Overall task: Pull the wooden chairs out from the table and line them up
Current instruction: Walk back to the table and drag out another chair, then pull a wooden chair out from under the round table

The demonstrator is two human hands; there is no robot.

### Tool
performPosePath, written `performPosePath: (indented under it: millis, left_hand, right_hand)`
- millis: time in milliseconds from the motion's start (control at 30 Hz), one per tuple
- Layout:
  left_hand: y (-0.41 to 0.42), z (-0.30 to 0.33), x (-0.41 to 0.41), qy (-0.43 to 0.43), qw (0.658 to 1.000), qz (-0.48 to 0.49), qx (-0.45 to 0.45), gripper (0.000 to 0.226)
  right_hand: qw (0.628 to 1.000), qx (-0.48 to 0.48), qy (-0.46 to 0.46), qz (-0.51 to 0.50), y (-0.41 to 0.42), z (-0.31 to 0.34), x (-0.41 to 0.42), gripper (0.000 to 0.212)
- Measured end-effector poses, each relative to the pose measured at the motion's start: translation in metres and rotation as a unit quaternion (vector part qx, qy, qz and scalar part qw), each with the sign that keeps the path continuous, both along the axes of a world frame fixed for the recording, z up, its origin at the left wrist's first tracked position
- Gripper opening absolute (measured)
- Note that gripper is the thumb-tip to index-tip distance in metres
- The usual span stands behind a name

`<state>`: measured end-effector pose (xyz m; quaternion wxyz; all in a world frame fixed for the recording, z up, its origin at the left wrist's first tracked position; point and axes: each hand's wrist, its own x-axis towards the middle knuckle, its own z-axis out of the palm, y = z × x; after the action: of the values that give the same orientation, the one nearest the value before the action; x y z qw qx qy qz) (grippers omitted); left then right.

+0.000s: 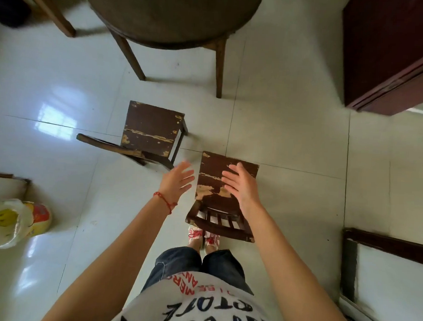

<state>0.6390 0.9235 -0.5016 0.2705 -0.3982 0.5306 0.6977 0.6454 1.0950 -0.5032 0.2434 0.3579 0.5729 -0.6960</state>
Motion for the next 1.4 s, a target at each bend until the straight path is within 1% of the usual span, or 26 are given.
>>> performPosePath:
  millis: [67,133,200,267,367,433,733,800,833,867,933,967,1033,1100,1200,1300,1400]
  left_hand:
    - [-0.012,0.021,-0.003,0.029,0.996,0.071,0.052,0.054]
    - [-0.023,0.039,-0.003,0.049,0.986,0.141,0.076,0.057]
    - [-0.038,0.057,0.001,0.063,0.968,0.216,0.109,0.057]
    - [-0.051,0.071,0.007,0.067,0.947,0.277,0.150,0.055]
    - [-0.069,0.086,0.018,0.077,0.921,0.343,0.166,0.054]
    - [-0.078,0.093,0.024,0.082,0.910,0.370,0.170,0.055]
    - [-0.112,0.116,0.037,0.107,0.886,0.415,0.175,0.053]
    - [-0.122,0.116,0.035,0.111,0.890,0.410,0.168,0.053]
    - [-0.127,0.115,0.034,0.113,0.899,0.395,0.152,0.052]
    - [-0.133,0.114,0.031,0.116,0.915,0.367,0.121,0.051]
    - [-0.143,0.112,0.023,0.122,0.950,0.286,0.043,0.048]
    - [-0.150,0.111,0.017,0.126,0.960,0.250,0.008,0.047]
    - [-0.165,0.110,0.005,0.132,0.971,0.196,-0.049,0.044]
    - [-0.188,0.108,-0.009,0.135,0.974,0.155,-0.094,0.043]
    - [-0.228,0.105,-0.025,0.145,0.976,0.105,-0.125,0.045]
    - [-0.274,0.107,-0.040,0.164,0.974,0.065,-0.141,0.048]
    - [-0.315,0.107,-0.055,0.163,0.976,0.031,-0.139,0.049]
  right_hand:
    - [0.989,-0.107,0.008,-0.099,-0.006,0.021,-0.007,0.042]
    - [0.966,-0.199,0.008,-0.165,-0.012,0.037,-0.013,0.043]
    - [0.947,-0.254,0.003,-0.195,-0.020,0.053,-0.018,0.044]
    - [0.934,-0.288,-0.004,-0.211,-0.030,0.064,-0.022,0.044]
    - [0.928,-0.309,-0.011,-0.206,-0.043,0.074,-0.025,0.046]
    - [0.928,-0.316,-0.014,-0.200,-0.050,0.078,-0.026,0.046]
    - [0.935,-0.312,-0.026,-0.166,-0.092,0.090,-0.031,0.046]
    - [0.940,-0.301,-0.017,-0.158,-0.105,0.092,-0.033,0.045]
    - [0.950,-0.280,-0.006,-0.140,-0.113,0.092,-0.034,0.044]
    - [0.965,-0.238,0.011,-0.108,-0.123,0.093,-0.036,0.042]
    - [0.992,-0.112,0.060,-0.012,-0.144,0.094,-0.039,0.037]
    - [0.994,-0.056,0.086,0.028,-0.157,0.095,-0.041,0.036]
    - [0.991,-0.004,0.118,0.069,-0.180,0.097,-0.046,0.038]
    - [0.989,0.021,0.127,0.078,-0.205,0.098,-0.053,0.040]
    - [0.989,0.055,0.123,0.061,-0.244,0.097,-0.060,0.042]
    - [0.989,0.074,0.121,0.038,-0.285,0.098,-0.067,0.043]
    - [0.992,0.071,0.107,0.012,-0.318,0.099,-0.074,0.044]
